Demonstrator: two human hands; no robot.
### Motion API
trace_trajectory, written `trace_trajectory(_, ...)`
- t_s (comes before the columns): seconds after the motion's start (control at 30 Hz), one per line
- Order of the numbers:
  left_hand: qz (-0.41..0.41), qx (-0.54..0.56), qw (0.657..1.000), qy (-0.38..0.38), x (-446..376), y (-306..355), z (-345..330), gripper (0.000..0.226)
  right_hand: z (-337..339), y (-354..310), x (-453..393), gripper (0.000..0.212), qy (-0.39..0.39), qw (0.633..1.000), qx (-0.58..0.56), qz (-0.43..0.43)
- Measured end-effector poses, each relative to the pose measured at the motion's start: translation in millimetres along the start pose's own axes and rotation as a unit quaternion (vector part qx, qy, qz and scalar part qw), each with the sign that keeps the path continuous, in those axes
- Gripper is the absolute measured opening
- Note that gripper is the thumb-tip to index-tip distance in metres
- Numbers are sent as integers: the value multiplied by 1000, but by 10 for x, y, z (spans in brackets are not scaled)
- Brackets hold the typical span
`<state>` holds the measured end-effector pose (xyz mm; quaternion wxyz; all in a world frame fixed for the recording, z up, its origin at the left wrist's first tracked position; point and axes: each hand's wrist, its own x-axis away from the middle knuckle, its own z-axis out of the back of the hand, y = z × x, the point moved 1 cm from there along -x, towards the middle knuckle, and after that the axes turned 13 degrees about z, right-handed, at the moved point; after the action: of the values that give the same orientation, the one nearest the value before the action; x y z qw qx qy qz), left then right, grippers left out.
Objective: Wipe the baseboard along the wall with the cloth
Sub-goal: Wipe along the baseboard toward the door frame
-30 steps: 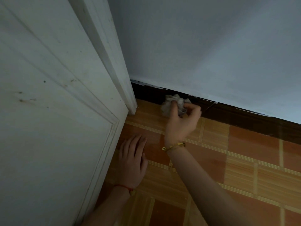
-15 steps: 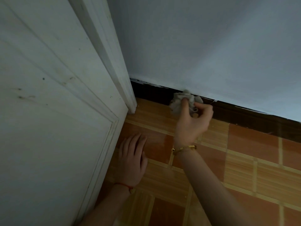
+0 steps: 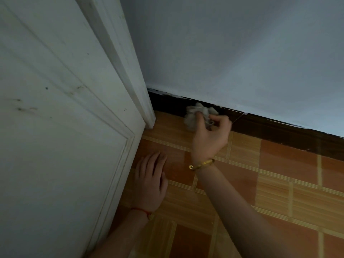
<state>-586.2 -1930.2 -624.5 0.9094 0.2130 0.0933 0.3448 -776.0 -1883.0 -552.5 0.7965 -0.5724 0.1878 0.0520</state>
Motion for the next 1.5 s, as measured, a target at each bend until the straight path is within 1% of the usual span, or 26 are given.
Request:
trace_trajectory(0.07, 0, 1, 1000, -2, 1, 11, 8, 49, 106, 98, -37, 26, 8, 1000, 7, -15)
trace_trajectory(0.17, -1, -2, 1000, 6, -7, 22, 21, 49, 37, 106, 3, 27, 4, 1000, 5, 1)
trace_trajectory(0.33, -10, -9, 1000, 17, -3, 12, 7, 49, -481, -17, 272, 29, -86, 996, -22, 15)
trace_trajectory(0.47, -18, -12, 999, 44, 1, 4, -24, 41, -777, -82, 460, 26, -138, 990, -35, 24)
trace_trajectory(0.53, -18, -5, 999, 42, -7, 5, -21, 42, -763, -50, 442, 25, -123, 992, -32, 14)
trace_trajectory(0.6, -13, 2, 999, 30, -8, 7, -12, 47, -614, 25, 350, 25, -84, 996, -11, 5)
trace_trajectory(0.73, -6, 4, 1000, 7, -9, 11, 16, 49, -29, 293, 67, 25, -14, 998, 61, -24)
trace_trajectory(0.83, -6, 3, 1000, 2, -5, 10, 20, 49, 360, 347, -137, 26, 27, 998, 51, -37)
trace_trajectory(0.93, -4, -1, 1000, -1, 4, -8, -1, 49, 365, 192, -156, 25, 20, 999, 39, 0)
trace_trajectory(1.03, -4, -5, 1000, 6, 2, -15, -9, 50, 104, -59, -65, 26, -19, 998, 14, 56)
trace_trajectory(1.07, -7, -5, 1000, 7, 1, -11, -6, 50, 25, -133, -45, 26, -33, 998, 0, 59)
trace_trajectory(1.13, -10, -7, 1000, 7, 0, -7, 5, 50, -43, -198, -44, 27, -36, 998, -20, 42)
trace_trajectory(1.2, -9, -5, 1000, 7, 5, -10, 13, 50, 49, -158, -93, 28, -21, 999, -11, 37)
trace_trajectory(1.27, -9, -1, 1000, 4, 9, -9, 18, 50, 252, -41, -183, 27, 12, 999, 12, 43)
trace_trajectory(1.37, -6, 2, 1000, -1, -2, -7, 14, 50, 569, 134, -328, 24, 60, 998, 30, 6)
trace_trajectory(1.5, -2, 0, 1000, -7, 2, 3, 24, 50, 625, 197, -329, 24, 72, 997, 33, 3)
